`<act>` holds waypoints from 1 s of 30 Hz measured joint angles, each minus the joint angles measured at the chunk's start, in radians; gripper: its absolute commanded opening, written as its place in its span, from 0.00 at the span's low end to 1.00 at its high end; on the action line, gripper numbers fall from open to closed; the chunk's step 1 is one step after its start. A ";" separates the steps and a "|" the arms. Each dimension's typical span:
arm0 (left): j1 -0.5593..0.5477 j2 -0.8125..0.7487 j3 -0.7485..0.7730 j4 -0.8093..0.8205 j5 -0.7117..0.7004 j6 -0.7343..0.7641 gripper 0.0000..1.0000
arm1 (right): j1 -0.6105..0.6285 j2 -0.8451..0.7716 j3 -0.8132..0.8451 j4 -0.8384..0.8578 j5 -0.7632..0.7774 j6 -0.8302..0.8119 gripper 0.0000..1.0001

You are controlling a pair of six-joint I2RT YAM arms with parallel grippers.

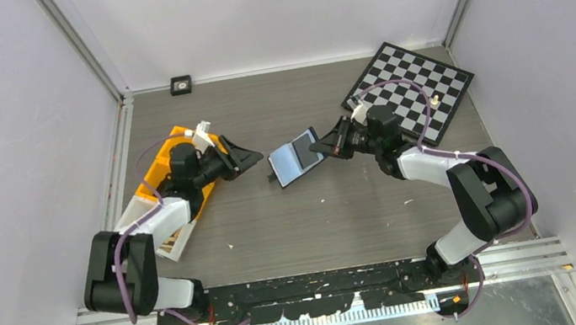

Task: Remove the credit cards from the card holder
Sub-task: Remove the credit card from the card holder.

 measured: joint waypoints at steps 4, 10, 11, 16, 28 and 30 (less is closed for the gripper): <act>-0.087 -0.044 0.015 -0.029 -0.011 0.076 0.39 | 0.027 -0.013 0.000 -0.039 0.031 -0.042 0.00; -0.143 0.044 0.039 0.039 0.064 0.069 0.37 | 0.053 -0.019 -0.002 -0.040 0.036 -0.060 0.01; -0.144 0.074 0.044 0.058 0.078 0.056 0.38 | 0.055 -0.022 -0.002 -0.031 0.034 -0.058 0.00; -0.146 0.189 0.048 0.158 0.140 -0.024 0.41 | 0.060 -0.024 -0.008 0.032 0.028 -0.051 0.00; -0.165 0.220 0.055 0.290 0.217 -0.113 0.38 | 0.093 -0.023 -0.015 0.092 0.017 -0.039 0.01; -0.165 0.228 0.060 0.296 0.221 -0.118 0.38 | 0.093 -0.023 -0.015 0.096 0.018 -0.039 0.01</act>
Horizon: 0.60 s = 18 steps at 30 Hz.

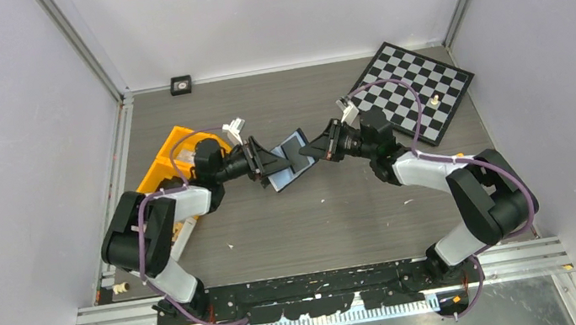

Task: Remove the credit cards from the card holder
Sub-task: Remove the credit card from the card holder.

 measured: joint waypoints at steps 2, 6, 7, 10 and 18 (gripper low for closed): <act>0.000 0.007 0.002 0.007 0.005 -0.009 0.38 | 0.000 0.000 0.000 0.003 0.000 0.000 0.01; 0.000 0.030 0.003 0.049 0.018 -0.039 0.38 | 0.000 0.000 -0.003 0.009 -0.001 0.001 0.00; 0.000 0.033 0.003 0.056 0.021 -0.044 0.38 | 0.000 0.000 -0.003 0.011 -0.002 0.001 0.00; 0.000 0.035 0.003 0.073 0.027 -0.058 0.37 | 0.000 0.000 -0.003 0.015 -0.003 0.002 0.00; 0.000 -0.066 0.013 -0.159 -0.067 0.082 0.34 | 0.006 -0.006 -0.006 -0.003 0.019 -0.013 0.00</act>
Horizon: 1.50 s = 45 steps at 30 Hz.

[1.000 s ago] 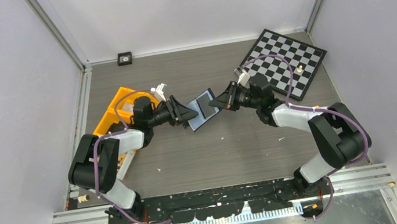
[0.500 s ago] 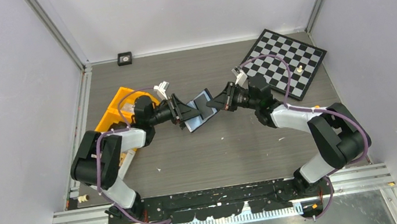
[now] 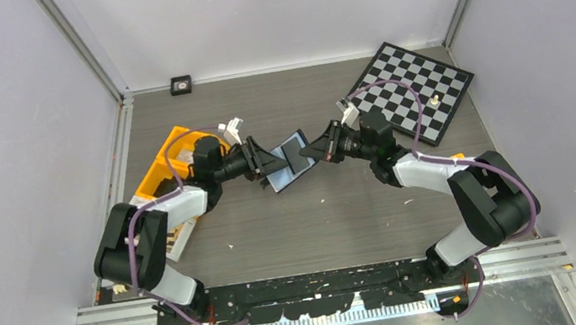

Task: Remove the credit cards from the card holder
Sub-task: Remove the credit card from the card holder.

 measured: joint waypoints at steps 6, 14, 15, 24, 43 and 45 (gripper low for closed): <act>-0.003 -0.012 0.072 -0.232 -0.086 0.098 0.32 | 0.001 -0.051 -0.022 -0.006 0.036 -0.010 0.00; -0.002 0.024 0.069 -0.292 -0.104 0.116 0.32 | 0.000 -0.061 -0.029 -0.033 0.054 -0.013 0.00; -0.002 0.013 0.062 -0.291 -0.105 0.116 0.32 | 0.000 -0.061 -0.029 -0.034 0.054 -0.013 0.00; 0.001 -0.195 -0.056 -0.118 -0.103 0.108 0.33 | 0.000 -0.061 -0.029 -0.033 0.051 -0.013 0.00; 0.000 -0.015 -0.063 0.188 0.027 -0.073 0.38 | 0.008 -0.018 -0.029 0.038 -0.020 0.021 0.01; -0.002 -0.015 -0.063 0.204 0.037 -0.081 0.37 | 0.014 -0.014 -0.029 0.044 -0.024 0.021 0.00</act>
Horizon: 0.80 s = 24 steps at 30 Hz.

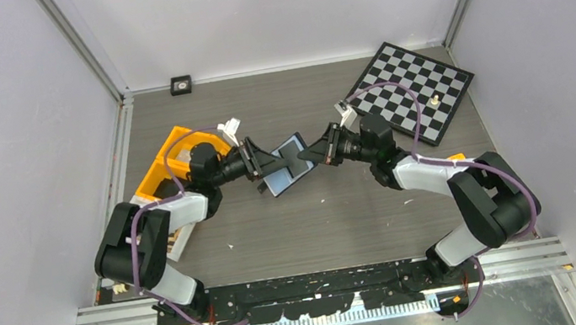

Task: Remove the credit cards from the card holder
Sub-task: Remove the credit card from the card holder.

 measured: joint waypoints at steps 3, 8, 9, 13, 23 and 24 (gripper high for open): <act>-0.005 0.006 0.005 0.015 0.010 -0.013 0.37 | 0.005 0.003 0.000 0.002 -0.004 0.000 0.01; -0.012 0.039 0.023 0.036 0.029 -0.026 0.37 | 0.006 0.003 0.000 0.001 -0.003 -0.001 0.01; -0.012 0.040 0.023 0.035 0.029 -0.027 0.37 | 0.006 0.003 0.000 -0.001 0.000 -0.002 0.01; -0.014 0.038 0.030 -0.011 0.017 -0.004 0.37 | 0.007 0.002 0.000 -0.017 0.019 -0.013 0.01; -0.016 0.031 0.050 -0.116 -0.003 0.036 0.37 | 0.007 -0.026 0.000 -0.047 0.058 -0.039 0.01; -0.016 0.035 0.053 -0.114 0.000 0.033 0.38 | 0.007 -0.028 0.000 -0.047 0.059 -0.042 0.00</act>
